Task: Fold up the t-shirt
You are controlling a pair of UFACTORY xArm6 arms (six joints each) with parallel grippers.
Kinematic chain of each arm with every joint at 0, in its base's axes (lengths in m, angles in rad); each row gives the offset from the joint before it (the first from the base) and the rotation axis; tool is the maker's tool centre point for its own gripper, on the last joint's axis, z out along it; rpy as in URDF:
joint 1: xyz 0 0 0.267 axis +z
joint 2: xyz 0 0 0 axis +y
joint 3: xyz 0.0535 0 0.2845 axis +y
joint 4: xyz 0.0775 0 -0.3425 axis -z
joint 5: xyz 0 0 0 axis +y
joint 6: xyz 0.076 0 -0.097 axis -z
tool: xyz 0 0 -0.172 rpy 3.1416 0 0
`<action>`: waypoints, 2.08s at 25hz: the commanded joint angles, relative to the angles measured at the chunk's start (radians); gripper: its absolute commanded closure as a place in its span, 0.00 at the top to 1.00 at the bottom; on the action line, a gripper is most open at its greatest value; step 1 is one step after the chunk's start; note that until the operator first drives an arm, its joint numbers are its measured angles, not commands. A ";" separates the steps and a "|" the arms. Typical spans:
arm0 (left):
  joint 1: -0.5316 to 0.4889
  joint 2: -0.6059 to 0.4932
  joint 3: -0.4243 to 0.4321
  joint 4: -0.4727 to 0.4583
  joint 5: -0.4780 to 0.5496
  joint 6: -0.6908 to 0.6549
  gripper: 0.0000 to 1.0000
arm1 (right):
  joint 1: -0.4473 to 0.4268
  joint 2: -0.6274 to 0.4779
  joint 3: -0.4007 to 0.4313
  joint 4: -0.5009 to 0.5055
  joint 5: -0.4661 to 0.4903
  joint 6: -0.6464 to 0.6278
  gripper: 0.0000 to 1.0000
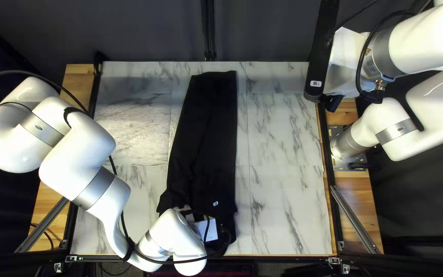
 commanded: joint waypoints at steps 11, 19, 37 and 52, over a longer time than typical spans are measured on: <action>0.015 0.031 -0.104 0.038 0.083 0.039 1.00 | 0.000 0.000 0.000 0.000 0.000 0.000 1.00; 0.007 0.017 -0.064 0.035 0.071 0.020 1.00 | 0.000 0.000 0.000 0.000 0.000 0.000 1.00; -0.012 -0.018 0.030 0.008 0.023 -0.027 1.00 | 0.000 0.000 0.000 0.000 0.000 0.000 1.00; 0.005 -0.025 0.037 0.027 0.008 -0.019 1.00 | 0.000 0.000 0.000 0.000 0.000 0.000 1.00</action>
